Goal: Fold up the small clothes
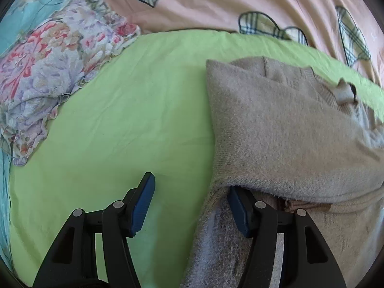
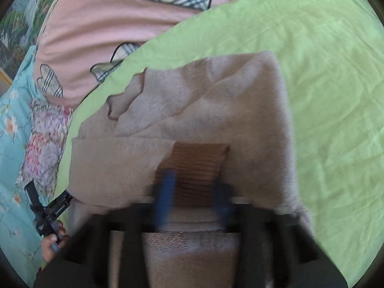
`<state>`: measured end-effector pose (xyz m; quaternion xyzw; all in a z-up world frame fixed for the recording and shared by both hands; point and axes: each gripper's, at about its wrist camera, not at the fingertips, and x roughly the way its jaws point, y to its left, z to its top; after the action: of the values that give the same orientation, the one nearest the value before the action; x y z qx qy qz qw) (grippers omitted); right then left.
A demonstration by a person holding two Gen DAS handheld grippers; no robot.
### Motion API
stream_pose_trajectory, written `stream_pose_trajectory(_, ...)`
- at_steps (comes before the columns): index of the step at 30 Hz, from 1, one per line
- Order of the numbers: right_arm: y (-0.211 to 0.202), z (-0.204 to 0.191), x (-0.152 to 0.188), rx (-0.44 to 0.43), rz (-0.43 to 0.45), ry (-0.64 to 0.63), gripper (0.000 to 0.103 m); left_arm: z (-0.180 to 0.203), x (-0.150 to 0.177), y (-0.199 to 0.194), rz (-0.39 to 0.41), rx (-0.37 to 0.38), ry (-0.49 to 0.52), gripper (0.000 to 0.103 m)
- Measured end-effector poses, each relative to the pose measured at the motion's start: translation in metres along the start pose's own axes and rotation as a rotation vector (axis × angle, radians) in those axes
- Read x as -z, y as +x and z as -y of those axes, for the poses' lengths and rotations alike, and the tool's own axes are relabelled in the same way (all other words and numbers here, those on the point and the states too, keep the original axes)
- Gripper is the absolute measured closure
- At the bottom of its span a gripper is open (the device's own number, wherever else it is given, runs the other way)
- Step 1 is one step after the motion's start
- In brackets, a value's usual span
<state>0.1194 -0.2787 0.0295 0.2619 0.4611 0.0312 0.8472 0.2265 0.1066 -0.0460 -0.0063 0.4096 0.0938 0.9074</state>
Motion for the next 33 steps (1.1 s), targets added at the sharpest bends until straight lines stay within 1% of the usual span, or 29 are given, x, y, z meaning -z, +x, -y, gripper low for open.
stream_pose_trajectory(2, -0.024, -0.008, 0.000, -0.025, 0.080, -0.024, 0.094, -0.005, 0.000, -0.005, 0.022, 0.016, -0.034, 0.042)
stream_pose_trajectory(3, -0.036, -0.008, -0.001, -0.027, 0.112, -0.024, 0.094, -0.005, 0.001, -0.003, 0.018, 0.017, -0.033, 0.042)
stream_pose_trajectory(4, -0.039, -0.006, -0.001, -0.019, 0.113, -0.020, 0.094, -0.002, 0.002, 0.001, -0.001, 0.012, -0.019, 0.042)
stream_pose_trajectory(5, -0.038, -0.004, -0.002, 0.002, 0.096, -0.021, 0.095, -0.001, 0.003, 0.006, -0.019, 0.008, -0.012, 0.042)
stream_pose_trajectory(6, -0.029, -0.001, -0.001, 0.041, 0.051, -0.040, 0.095, 0.000, 0.003, 0.008, -0.029, 0.011, -0.009, 0.042)
stream_pose_trajectory(8, -0.017, 0.004, 0.003, 0.091, 0.000, -0.053, 0.094, -0.001, 0.001, 0.005, -0.036, 0.039, 0.006, 0.043)
stream_pose_trajectory(9, -0.008, 0.004, 0.007, 0.122, -0.046, -0.081, 0.093, -0.002, 0.000, 0.002, -0.038, 0.064, 0.018, 0.043)
stream_pose_trajectory(10, -0.007, 0.002, 0.009, 0.142, -0.057, -0.106, 0.092, -0.004, 0.000, -0.003, -0.040, 0.105, 0.036, 0.043)
stream_pose_trajectory(11, -0.008, 0.000, 0.009, 0.151, -0.048, -0.118, 0.086, -0.006, 0.000, -0.007, -0.039, 0.145, 0.056, 0.043)
stream_pose_trajectory(12, -0.014, -0.002, 0.009, 0.154, -0.032, -0.130, 0.074, -0.008, -0.001, -0.011, -0.036, 0.182, 0.079, 0.043)
stream_pose_trajectory(13, -0.022, -0.002, 0.006, 0.136, -0.005, -0.141, 0.067, -0.010, -0.005, -0.016, -0.030, 0.214, 0.101, 0.043)
stream_pose_trajectory(14, -0.030, -0.003, 0.002, 0.123, 0.026, -0.152, 0.055, -0.012, -0.012, -0.020, -0.020, 0.241, 0.118, 0.043)
stream_pose_trajectory(15, -0.034, -0.004, 0.000, 0.120, 0.048, -0.166, 0.050, -0.012, -0.023, -0.025, 0.002, 0.265, 0.140, 0.043)
stream_pose_trajectory(16, -0.038, -0.006, -0.008, 0.131, 0.069, -0.194, 0.050, -0.010, -0.032, -0.028, 0.020, 0.270, 0.157, 0.042)
stream_pose_trajectory(17, -0.038, -0.007, -0.018, 0.151, 0.077, -0.224, 0.050, -0.005, -0.044, -0.029, 0.035, 0.276, 0.186, 0.037)
stream_pose_trajectory(18, -0.035, -0.010, -0.028, 0.164, 0.082, -0.250, 0.050, 0.004, -0.058, -0.027, 0.045, 0.292, 0.230, 0.035)
stream_pose_trajectory(19, -0.031, -0.011, -0.037, 0.167, 0.084, -0.273, 0.050, 0.018, -0.074, -0.022, 0.061, 0.301, 0.282, 0.033)
stream_pose_trajectory(20, -0.024, -0.014, -0.048, 0.167, 0.079, -0.299, 0.048, 0.029, -0.085, -0.017, 0.075, 0.291, 0.321, 0.033)
stream_pose_trajectory(21, -0.018, -0.014, -0.058, 0.167, 0.073, -0.324, 0.044, 0.041, -0.097, -0.010, 0.078, 0.286, 0.363, 0.032)
stream_pose_trajectory(22, -0.007, -0.018, -0.071, 0.169, 0.065, -0.361, 0.042, 0.052, -0.108, -0.001, 0.070, 0.296, 0.401, 0.031)
stream_pose_trajectory(24, 0.011, -0.025, -0.092, 0.175, 0.055, -0.449, 0.035, 0.076, -0.132, 0.019, 0.061, 0.310, 0.466, 0.028)
stream_pose_trajectory(25, 0.018, -0.028, -0.097, 0.183, 0.052, -0.489, 0.033, 0.083, -0.140, 0.028, 0.053, 0.317, 0.490, 0.022)
stream_pose_trajectory(27, 0.035, -0.034, -0.113, 0.177, 0.039, -0.558, 0.024, 0.096, -0.158, 0.050, 0.032, 0.314, 0.522, 0.021)
stream_pose_trajectory(29, 0.051, -0.035, -0.123, 0.171, 0.010, -0.598, 0.020, 0.106, -0.169, 0.076, -0.027, 0.337, 0.538, 0.021)
stream_pose_trajectory(31, 0.073, -0.033, -0.131, 0.171, -0.062, -0.635, 0.020, 0.114, -0.171, 0.102, -0.096, 0.348, 0.545, 0.021)
stream_pose_trajectory(32, 0.081, -0.031, -0.131, 0.176, -0.084, -0.647, 0.020, 0.116, -0.169, 0.111, -0.122, 0.361, 0.550, 0.023)
stream_pose_trajectory(33, 0.091, -0.028, -0.129, 0.179, -0.119, -0.658, 0.026, 0.118, -0.166, 0.116, -0.125, 0.367, 0.557, 0.027)
